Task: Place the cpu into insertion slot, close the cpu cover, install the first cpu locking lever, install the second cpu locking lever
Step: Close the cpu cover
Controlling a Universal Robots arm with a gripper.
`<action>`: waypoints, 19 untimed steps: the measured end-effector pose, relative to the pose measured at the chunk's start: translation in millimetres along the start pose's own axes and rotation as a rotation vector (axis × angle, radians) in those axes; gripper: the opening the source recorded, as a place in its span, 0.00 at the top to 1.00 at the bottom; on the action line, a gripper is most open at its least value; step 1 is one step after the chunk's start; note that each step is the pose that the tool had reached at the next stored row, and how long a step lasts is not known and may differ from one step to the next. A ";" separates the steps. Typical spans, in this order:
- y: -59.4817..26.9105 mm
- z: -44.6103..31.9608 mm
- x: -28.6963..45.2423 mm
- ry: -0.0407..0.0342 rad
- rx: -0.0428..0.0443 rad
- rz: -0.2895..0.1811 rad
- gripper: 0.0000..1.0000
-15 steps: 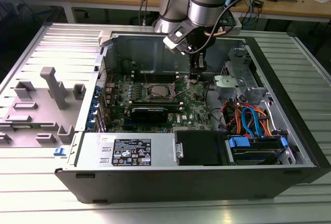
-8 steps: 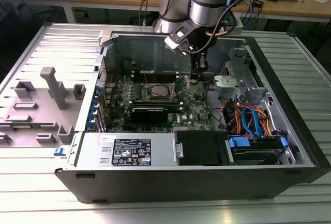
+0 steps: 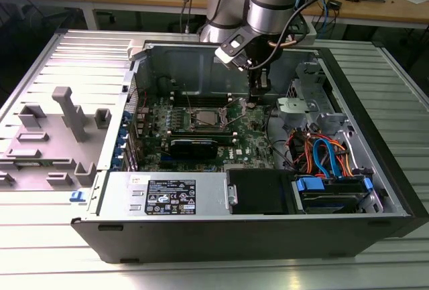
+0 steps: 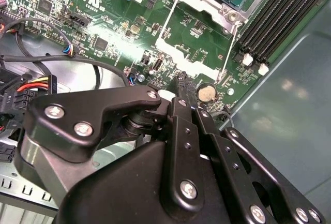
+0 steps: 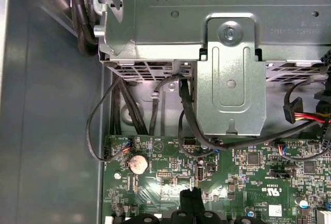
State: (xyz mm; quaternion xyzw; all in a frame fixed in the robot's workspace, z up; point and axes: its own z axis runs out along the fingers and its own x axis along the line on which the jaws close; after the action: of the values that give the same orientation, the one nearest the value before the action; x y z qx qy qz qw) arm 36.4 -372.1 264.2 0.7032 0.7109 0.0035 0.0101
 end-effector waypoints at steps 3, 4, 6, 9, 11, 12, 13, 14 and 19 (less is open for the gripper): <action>0.3 0.0 0.0 0.0000 0.0000 0.000 0.89; 1.0 0.0 0.0 0.0000 0.0000 0.000 0.89; 2.8 0.2 0.0 0.0002 0.0001 0.000 0.89; 6.6 0.4 0.0 0.0000 0.0005 0.000 0.89; 7.2 0.9 -0.1 0.0000 0.0005 0.000 0.89; 7.2 1.5 -0.1 0.0001 0.0005 0.000 0.89; 7.2 2.1 -0.1 0.0000 0.0005 0.000 0.89; 7.2 2.6 0.0 0.0000 0.0005 -0.001 0.89; 7.1 5.5 0.0 0.0001 0.0008 -0.003 0.89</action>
State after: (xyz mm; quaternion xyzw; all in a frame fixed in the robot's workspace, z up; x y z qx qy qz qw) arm 43.6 -372.0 258.9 0.7021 0.7120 0.0032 0.0098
